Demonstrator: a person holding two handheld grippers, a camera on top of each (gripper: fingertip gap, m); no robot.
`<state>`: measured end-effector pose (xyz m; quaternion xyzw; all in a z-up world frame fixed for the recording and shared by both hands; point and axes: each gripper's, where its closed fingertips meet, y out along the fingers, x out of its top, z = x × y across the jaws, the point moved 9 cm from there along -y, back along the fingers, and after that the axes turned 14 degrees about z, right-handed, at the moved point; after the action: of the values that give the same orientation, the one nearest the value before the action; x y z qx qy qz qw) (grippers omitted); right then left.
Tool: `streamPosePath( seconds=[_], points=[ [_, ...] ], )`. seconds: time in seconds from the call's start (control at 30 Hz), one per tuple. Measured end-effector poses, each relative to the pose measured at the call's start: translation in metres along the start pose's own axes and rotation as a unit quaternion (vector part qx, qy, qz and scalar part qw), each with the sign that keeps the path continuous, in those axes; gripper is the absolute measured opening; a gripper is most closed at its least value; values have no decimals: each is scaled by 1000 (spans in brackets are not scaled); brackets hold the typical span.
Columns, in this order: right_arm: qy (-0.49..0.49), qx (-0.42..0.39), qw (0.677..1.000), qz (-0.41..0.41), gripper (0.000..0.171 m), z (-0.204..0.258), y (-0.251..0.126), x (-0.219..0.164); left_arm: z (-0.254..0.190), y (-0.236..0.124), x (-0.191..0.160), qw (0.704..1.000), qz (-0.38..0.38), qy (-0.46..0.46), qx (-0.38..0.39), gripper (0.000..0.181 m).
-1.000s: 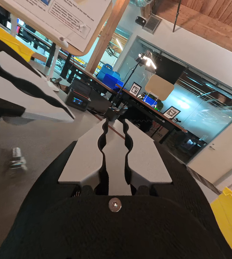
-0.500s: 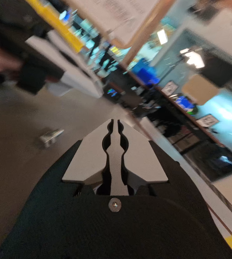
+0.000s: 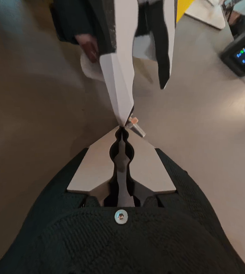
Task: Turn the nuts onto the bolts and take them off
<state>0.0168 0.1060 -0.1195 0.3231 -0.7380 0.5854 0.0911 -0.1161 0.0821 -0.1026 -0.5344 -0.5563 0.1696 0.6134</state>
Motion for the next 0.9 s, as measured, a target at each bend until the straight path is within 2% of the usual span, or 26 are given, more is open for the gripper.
streamPosePath(
  seconds=[0.03, 0.1, 0.23, 0.43, 0.6, 0.7, 0.8, 0.9],
  points=[
    [-8, -8, 1000, -1, 0, 1, 1, 2, 0, 0, -2, 1000, 11, -1, -9, 91],
    [-2, -24, 1000, -2, 0, -3, 0, 0, -2, 1, -4, 999, 19, 9, -29, 84],
    [52, -47, 996, -48, 0, -21, -10, -11, -7, 7, -6, 998, 31, 48, -31, 49],
    [118, 4, 986, -116, 0, -33, -18, -21, -11, 13, -5, 997, 18, 71, -24, 42],
    [151, 23, 980, -129, 21, -37, -20, -23, -13, 15, -7, 993, 20, 116, -1, 17],
    [174, 88, 974, -117, 37, -34, -17, -24, -14, 15, -7, 988, 15, 153, 7, 17],
    [220, 151, 958, -109, 40, -35, -14, -27, -20, 16, -3, 963, -30, 253, 86, 17],
    [248, 179, 944, -124, 38, -37, -15, -29, -30, 18, -5, 912, -79, 370, 156, 17]
  ],
)
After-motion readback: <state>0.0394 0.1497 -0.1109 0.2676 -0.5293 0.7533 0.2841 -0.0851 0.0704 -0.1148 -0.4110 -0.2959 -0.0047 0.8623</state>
